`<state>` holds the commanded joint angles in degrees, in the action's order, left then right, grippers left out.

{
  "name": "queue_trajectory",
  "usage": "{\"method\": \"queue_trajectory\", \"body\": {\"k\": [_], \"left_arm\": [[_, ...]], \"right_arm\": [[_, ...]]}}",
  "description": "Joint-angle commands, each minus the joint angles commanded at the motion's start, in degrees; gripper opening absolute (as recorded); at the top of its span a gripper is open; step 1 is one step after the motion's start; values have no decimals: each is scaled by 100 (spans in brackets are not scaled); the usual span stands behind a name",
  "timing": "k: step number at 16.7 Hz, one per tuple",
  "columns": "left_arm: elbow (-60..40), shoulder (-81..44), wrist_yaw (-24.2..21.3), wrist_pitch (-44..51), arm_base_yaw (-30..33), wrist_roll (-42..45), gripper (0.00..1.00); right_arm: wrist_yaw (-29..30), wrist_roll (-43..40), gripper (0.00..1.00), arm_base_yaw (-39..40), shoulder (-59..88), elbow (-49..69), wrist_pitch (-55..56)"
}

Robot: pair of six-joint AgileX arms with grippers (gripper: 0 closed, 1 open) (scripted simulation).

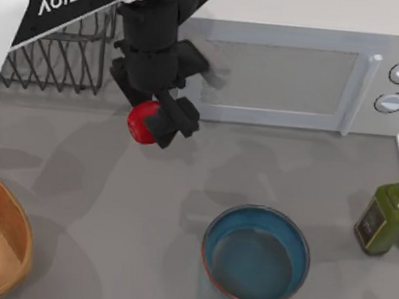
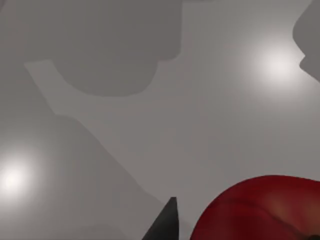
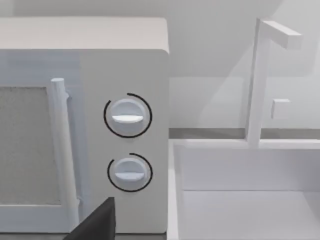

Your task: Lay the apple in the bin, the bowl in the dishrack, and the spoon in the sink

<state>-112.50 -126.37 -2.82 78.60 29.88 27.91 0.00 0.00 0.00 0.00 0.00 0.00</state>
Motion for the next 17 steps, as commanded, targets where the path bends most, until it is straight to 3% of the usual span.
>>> {"method": "queue_trajectory", "body": {"k": [5, 13, 17], "left_arm": [[479, 500, 248, 138, -154, -627, 0], [2686, 2560, 1394, 746, -746, -3905, 0], [3486, 3359, 1819, 923, -970, -4835, 0]], "right_arm": [[0, 0, 100, 0, 0, 0, 0], [0, 0, 100, 0, 0, 0, 0], [0, 0, 100, 0, 0, 0, 0]]}}
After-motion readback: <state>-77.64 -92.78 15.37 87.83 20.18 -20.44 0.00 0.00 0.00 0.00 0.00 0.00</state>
